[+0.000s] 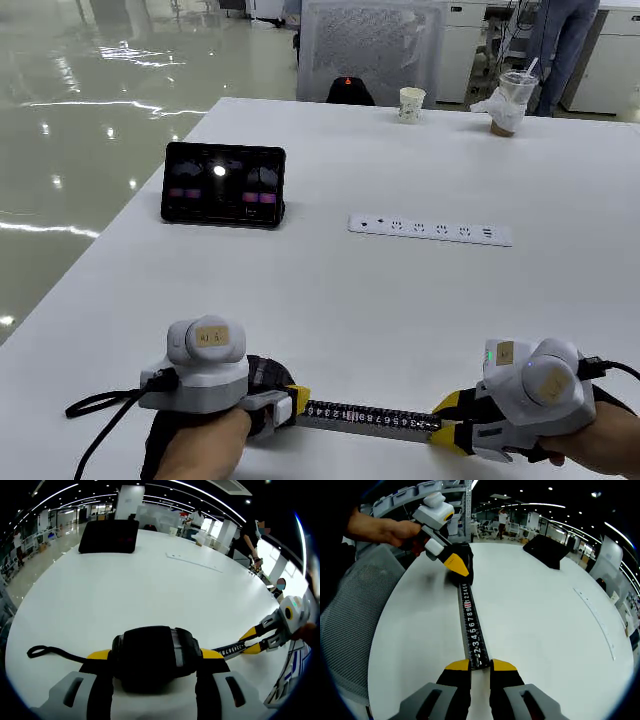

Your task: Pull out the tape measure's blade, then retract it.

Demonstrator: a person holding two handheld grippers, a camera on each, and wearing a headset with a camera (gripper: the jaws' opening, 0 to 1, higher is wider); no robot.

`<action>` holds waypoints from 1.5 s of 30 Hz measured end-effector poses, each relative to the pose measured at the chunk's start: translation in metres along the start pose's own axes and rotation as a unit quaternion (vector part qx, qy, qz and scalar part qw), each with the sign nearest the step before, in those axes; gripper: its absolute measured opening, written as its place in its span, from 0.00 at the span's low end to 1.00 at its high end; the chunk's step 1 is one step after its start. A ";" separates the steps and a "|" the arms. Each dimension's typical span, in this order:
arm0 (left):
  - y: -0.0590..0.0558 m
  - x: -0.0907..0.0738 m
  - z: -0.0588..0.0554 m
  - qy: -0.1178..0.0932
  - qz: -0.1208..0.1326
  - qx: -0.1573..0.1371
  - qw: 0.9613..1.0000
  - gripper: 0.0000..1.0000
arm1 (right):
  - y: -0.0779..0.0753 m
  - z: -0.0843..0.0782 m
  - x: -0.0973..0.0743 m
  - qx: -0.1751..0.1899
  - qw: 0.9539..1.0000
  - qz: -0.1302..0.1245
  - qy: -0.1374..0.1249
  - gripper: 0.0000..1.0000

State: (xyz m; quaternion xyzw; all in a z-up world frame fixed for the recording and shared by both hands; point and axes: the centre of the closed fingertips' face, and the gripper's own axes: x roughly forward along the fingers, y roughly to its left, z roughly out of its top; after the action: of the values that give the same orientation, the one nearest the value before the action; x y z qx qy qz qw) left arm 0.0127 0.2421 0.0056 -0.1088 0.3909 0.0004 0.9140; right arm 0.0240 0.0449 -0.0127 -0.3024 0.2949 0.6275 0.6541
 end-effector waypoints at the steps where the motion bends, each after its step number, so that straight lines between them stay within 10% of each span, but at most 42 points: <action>1: 0.000 0.000 0.000 0.000 0.000 0.000 1.000 0.62 | 0.000 0.001 0.001 0.000 1.000 0.001 -0.001 0.10; 45: 0.001 0.000 0.000 0.005 -0.008 -0.007 1.000 0.62 | 0.010 0.046 0.038 -0.017 0.999 0.021 -0.019 0.11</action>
State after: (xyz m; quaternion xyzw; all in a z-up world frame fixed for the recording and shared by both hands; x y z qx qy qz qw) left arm 0.0127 0.2426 0.0056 -0.1182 0.3948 -0.0045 0.9111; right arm 0.0155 0.1043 -0.0125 -0.2955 0.2781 0.6513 0.6412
